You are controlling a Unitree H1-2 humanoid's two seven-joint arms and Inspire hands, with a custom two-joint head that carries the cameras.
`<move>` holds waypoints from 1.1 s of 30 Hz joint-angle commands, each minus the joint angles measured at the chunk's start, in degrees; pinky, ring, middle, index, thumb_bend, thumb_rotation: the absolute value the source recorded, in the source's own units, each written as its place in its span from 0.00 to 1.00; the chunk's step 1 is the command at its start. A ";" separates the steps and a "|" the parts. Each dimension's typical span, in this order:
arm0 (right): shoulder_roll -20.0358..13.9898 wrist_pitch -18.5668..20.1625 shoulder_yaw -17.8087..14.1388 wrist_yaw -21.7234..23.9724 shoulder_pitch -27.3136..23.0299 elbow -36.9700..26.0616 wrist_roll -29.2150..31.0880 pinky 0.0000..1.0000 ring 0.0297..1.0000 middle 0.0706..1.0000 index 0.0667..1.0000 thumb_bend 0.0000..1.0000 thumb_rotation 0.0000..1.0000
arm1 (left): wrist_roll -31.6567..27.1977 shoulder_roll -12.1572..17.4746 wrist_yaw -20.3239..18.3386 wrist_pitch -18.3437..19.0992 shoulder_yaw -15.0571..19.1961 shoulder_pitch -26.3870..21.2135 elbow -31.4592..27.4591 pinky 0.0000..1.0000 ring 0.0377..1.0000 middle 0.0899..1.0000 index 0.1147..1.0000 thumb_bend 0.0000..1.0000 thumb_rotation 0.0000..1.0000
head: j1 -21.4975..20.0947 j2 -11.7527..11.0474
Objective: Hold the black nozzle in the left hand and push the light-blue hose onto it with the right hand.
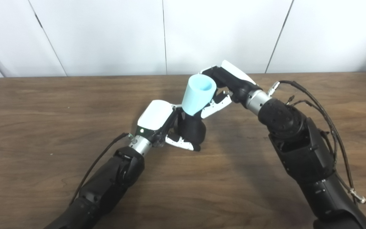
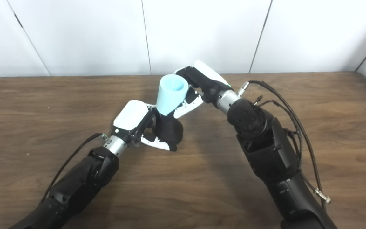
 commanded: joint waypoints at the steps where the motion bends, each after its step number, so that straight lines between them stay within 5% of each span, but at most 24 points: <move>1: -2.28 0.87 0.13 0.77 -1.77 -1.19 -0.96 0.34 0.42 0.44 0.46 0.52 0.00 | 0.94 -0.01 -7.52 -0.67 -4.04 6.65 3.08 0.30 0.35 0.34 0.43 0.52 0.00 | 0.07 0.04; 16: -3.46 1.04 5.10 6.27 -2.91 0.64 -4.61 0.37 0.43 0.46 0.44 0.52 0.00 | 0.97 -0.32 -8.03 -0.27 -4.09 6.60 2.54 0.29 0.34 0.34 0.43 0.52 0.00 | 0.19 0.28; 33: -5.79 -1.53 11.20 5.20 -4.91 3.86 -5.73 0.29 0.39 0.44 0.46 0.52 0.00 | 1.10 -0.05 -9.95 0.76 -4.51 6.51 1.67 0.29 0.35 0.34 0.43 0.52 0.00 | 0.10 0.38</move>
